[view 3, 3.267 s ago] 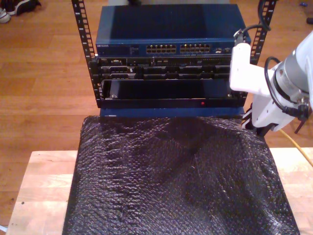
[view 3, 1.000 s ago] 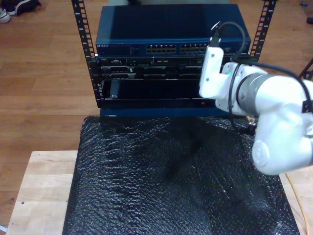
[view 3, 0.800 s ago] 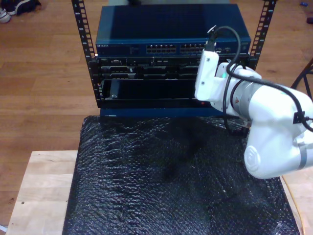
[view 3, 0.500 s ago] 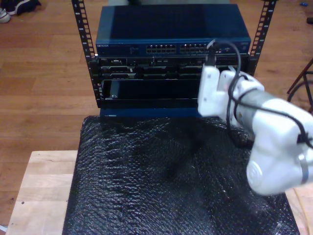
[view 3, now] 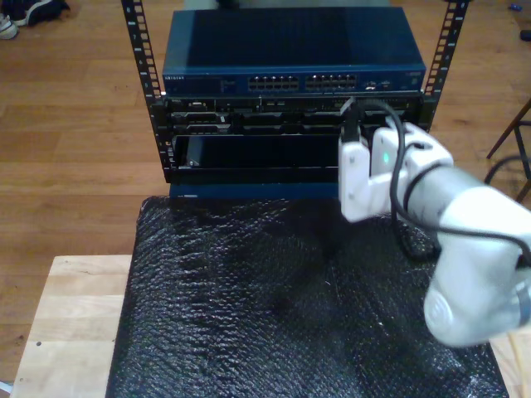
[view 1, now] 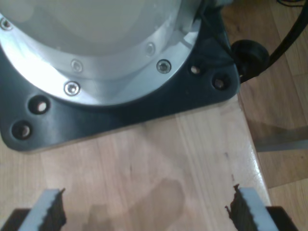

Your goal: Grab the cable and plug it in

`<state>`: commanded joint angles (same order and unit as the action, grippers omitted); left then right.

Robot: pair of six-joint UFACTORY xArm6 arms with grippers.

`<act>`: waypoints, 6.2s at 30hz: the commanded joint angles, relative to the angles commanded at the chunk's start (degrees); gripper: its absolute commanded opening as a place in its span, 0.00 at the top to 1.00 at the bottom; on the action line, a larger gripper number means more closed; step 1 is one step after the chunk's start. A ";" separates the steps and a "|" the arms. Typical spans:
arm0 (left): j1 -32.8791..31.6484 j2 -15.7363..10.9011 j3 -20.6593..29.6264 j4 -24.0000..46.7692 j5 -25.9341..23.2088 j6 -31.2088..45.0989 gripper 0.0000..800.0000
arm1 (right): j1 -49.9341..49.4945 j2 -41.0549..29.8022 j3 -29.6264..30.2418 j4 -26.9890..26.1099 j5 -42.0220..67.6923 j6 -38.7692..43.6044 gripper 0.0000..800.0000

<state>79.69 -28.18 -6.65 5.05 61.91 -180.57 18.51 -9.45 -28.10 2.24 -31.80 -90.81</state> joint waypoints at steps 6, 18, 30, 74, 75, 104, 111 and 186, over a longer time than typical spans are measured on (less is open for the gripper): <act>0.00 0.00 0.00 0.09 0.00 0.00 0.00 | 0.35 2.90 -3.60 -0.26 0.44 -0.09 1.00; 0.00 0.00 0.00 0.00 0.00 0.00 0.00 | 1.32 3.69 -1.23 -0.18 -10.37 -0.26 1.00; 0.00 0.00 0.00 0.00 0.00 0.00 0.00 | 0.79 7.21 -1.85 0.00 -16.70 0.97 1.00; 0.00 0.00 0.00 0.00 0.00 0.00 0.00 | 3.43 33.23 -14.51 16.79 -47.38 -5.89 1.00; 0.00 0.00 0.00 0.00 0.00 0.00 0.00 | 3.96 33.41 -14.59 17.23 -47.56 -6.33 1.00; 0.00 0.00 0.00 0.00 0.00 0.00 0.00 | 7.03 47.47 -31.74 26.99 -50.55 -12.84 1.00; 0.00 0.00 0.00 0.00 0.00 0.00 0.00 | 7.03 48.62 -33.85 27.52 -50.20 -12.84 1.00; 0.00 0.00 0.00 0.00 0.00 0.00 0.00 | 7.74 56.62 -45.01 30.86 -47.74 -10.11 1.00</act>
<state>79.69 -28.18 -6.65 5.05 61.91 -180.57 26.24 47.16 -73.11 33.10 -79.54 -100.92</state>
